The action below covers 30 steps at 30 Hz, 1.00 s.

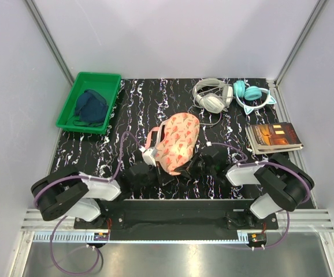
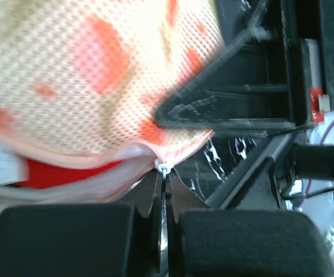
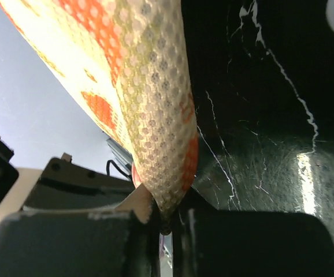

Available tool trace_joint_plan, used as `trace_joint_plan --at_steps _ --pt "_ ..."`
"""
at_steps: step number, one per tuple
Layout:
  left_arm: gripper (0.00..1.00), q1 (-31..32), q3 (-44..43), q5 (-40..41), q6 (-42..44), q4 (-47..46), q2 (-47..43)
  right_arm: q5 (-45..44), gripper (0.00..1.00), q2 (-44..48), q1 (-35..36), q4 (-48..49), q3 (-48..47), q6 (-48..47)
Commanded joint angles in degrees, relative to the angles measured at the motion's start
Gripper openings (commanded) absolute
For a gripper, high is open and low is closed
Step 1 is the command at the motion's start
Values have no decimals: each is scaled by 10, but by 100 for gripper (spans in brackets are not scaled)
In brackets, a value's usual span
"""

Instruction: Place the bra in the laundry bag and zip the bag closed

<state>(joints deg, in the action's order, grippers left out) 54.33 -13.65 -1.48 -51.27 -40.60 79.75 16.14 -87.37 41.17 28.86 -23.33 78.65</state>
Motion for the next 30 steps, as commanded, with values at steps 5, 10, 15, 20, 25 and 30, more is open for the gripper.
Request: trace_joint_plan --at_steps 5,10,15,20,25,30 --pt "0 -130 18 36 59 223 -131 66 0 38 -98 -81 8 -141" --pt "0 -147 1 24 104 260 -154 144 0 -4 -134 -161 -53 -270" --pt "0 -122 4 -51 86 178 -125 169 0 -64 -155 -252 -159 -355" --pt "0 -59 -16 -42 19 104 -70 182 53 -75 -164 -212 -153 -294" --pt "0 -43 -54 -47 -34 27 15 170 80 -15 -120 -12 -3 -108" --pt "0 -19 -87 -60 -52 -13 66 101 81 -17 -67 73 20 -45"
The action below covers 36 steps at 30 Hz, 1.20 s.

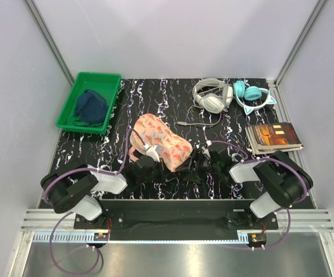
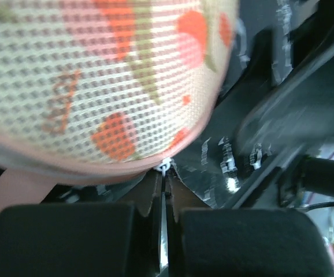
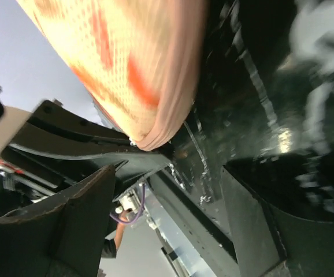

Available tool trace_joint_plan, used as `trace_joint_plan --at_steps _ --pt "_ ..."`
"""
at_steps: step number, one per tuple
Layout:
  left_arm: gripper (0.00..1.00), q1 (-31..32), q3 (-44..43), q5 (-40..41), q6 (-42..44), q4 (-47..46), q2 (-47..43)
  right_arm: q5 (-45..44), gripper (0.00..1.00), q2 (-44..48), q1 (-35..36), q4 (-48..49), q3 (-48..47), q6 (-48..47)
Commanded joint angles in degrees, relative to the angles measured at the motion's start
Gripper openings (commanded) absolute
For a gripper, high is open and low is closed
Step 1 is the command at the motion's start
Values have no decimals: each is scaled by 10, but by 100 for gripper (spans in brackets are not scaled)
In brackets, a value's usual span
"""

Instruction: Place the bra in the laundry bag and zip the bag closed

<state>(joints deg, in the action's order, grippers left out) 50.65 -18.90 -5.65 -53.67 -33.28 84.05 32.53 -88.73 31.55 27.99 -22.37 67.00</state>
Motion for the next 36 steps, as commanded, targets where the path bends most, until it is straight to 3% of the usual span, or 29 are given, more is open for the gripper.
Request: trace_joint_plan --at_steps 1,7,11,12,13,15,17,21,25,30,31,32,33,35,36 --pt "0 24 -34 -16 -30 -88 23 -68 77 -11 30 95 8 75" --pt "0 32 -14 -2 -30 -77 -4 -113 62 -39 30 82 -14 70" --pt "0 31 2 5 -17 -53 -28 -113 27 -55 30 86 -15 70" --pt "0 30 4 6 -13 -46 -31 -114 8 -52 30 84 -12 70" --pt "0 25 8 11 -11 -38 -35 -117 2 -49 30 81 -1 72" --pt "0 9 20 10 -3 -12 -48 -122 0 -28 20 67 10 64" --pt "0 -48 36 4 8 36 -72 -106 0 -12 6 35 18 35" --pt "0 -199 14 -24 118 158 -119 -58 0 30 -32 -49 -3 -43" --pt "0 -235 -30 -23 188 245 -159 -27 0 31 -55 -154 -51 -135" --pt "0 -224 -22 -94 169 203 -151 20 0 -56 -78 -227 -172 -205" --pt "0 -215 -11 -101 155 169 -144 17 7 -69 -80 -235 -187 -202" --pt "0 -204 -6 -104 128 154 -141 13 35 -78 -79 -245 -200 -195" --pt "0 -179 -4 -101 113 140 -138 8 51 -81 -79 -258 -210 -189" --pt "0 -154 3 -96 67 96 -129 -10 77 -53 -76 -247 -195 -145" --pt "0 -132 6 -82 51 82 -128 -19 80 -37 -74 -236 -162 -131"
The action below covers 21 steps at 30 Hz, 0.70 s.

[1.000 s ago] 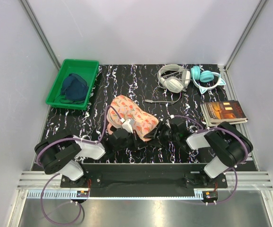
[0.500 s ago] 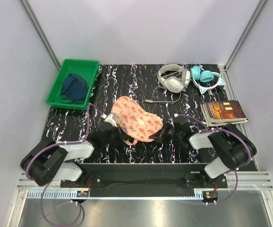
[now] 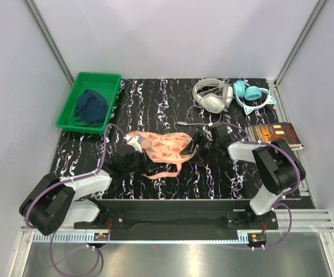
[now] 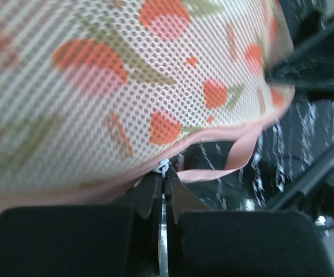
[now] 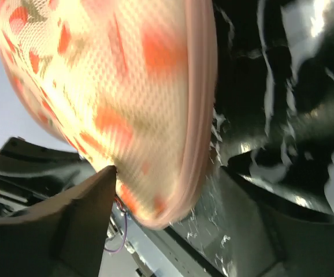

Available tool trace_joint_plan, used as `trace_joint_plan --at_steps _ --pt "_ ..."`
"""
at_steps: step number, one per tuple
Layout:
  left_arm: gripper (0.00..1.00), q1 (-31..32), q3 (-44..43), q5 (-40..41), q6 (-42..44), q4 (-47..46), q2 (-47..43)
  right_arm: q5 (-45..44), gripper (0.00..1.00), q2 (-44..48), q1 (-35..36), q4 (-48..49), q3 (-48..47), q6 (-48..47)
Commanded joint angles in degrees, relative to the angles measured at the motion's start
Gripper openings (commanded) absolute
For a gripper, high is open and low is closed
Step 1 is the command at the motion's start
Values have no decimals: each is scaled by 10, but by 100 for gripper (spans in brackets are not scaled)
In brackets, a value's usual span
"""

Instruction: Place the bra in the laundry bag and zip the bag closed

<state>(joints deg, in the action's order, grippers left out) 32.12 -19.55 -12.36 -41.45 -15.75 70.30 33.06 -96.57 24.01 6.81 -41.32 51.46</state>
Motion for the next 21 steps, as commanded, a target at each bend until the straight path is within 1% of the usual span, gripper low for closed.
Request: trace_joint_plan --at_steps 1,2,3,4,5,6,7,8,9,10,11,13,15,16,18,21 --pt "0 64 14 -4 -85 -110 13 -38 82 59 3 -21 46 50" --pt "0 74 13 6 -107 -114 15 -44 83 99 8 -18 65 65" --pt "0 97 10 31 -117 -116 17 -48 84 120 13 0 108 83" --pt "0 108 1 41 -123 -119 23 -51 84 141 22 18 131 124" --pt "0 120 -5 49 -129 -119 27 -55 84 184 31 32 150 143" --pt "0 137 -19 59 -130 -120 33 -65 84 206 57 34 172 158" --pt "0 145 -25 66 -130 -117 44 -95 84 228 71 27 178 182" --pt "0 152 -32 72 -132 -115 50 -111 84 270 82 16 181 191" --pt "0 159 -39 72 -133 -115 56 -128 83 286 104 -1 180 200" --pt "0 162 -40 71 -136 -123 69 -151 82 299 112 -5 179 215" --pt "0 167 -41 67 -139 -127 74 -156 81 309 116 -3 176 218" --pt "0 172 -47 65 -143 -131 84 -163 79 302 117 4 165 223" --pt "0 180 -48 67 -148 -133 84 -164 77 273 118 28 156 228" --pt "0 182 -50 71 -150 -133 81 -165 74 261 118 36 154 242" --pt "0 189 -49 76 -154 -133 79 -166 71 225 118 64 148 254" --pt "0 196 -47 81 -155 -133 76 -173 70 179 118 89 131 254"
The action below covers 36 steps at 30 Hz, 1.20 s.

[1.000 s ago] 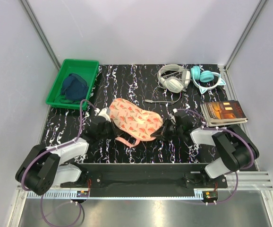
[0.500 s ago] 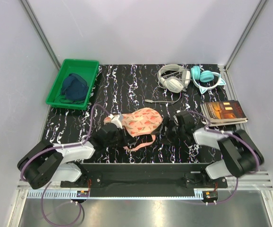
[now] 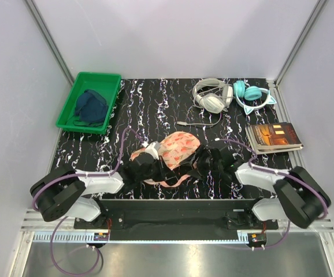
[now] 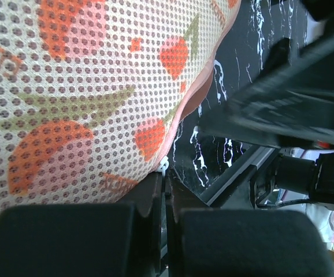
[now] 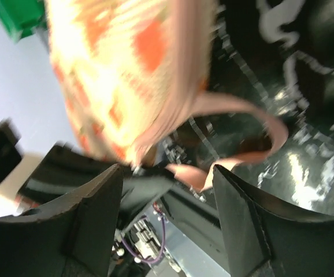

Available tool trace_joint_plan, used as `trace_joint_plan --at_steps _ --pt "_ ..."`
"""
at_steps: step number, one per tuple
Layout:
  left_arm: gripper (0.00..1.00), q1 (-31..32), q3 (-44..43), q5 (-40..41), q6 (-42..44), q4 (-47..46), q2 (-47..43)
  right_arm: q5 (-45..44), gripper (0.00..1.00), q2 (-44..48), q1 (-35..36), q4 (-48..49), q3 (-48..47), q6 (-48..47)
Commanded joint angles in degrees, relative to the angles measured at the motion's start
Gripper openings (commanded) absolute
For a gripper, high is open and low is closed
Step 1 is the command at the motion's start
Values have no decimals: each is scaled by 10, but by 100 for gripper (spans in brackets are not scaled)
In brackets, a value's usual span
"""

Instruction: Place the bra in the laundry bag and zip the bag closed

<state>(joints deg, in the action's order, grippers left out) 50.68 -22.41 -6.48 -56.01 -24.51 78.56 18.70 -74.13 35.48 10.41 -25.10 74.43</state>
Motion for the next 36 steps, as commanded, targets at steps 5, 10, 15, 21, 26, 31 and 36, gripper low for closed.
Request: trace_joint_plan --at_steps 5,10,15,21,26,31,36 --pt "0 22 -13 22 -15 -53 -7 -37 66 -118 4 100 -59 21" --pt "0 21 36 45 -28 -45 -35 -36 34 -144 -25 87 -78 -16" --pt "0 -14 104 63 -14 41 -142 32 0 -167 -101 36 -117 -122" --pt "0 -57 122 63 35 136 -265 163 0 -258 -132 -86 -259 -295" --pt "0 -56 92 24 38 50 -207 169 64 -225 -118 -128 -265 -281" --pt "0 -26 39 12 20 -24 -111 94 84 -98 -65 -136 -170 -200" --pt "0 8 -19 -1 9 -71 -26 53 85 -40 10 -88 -115 -105"
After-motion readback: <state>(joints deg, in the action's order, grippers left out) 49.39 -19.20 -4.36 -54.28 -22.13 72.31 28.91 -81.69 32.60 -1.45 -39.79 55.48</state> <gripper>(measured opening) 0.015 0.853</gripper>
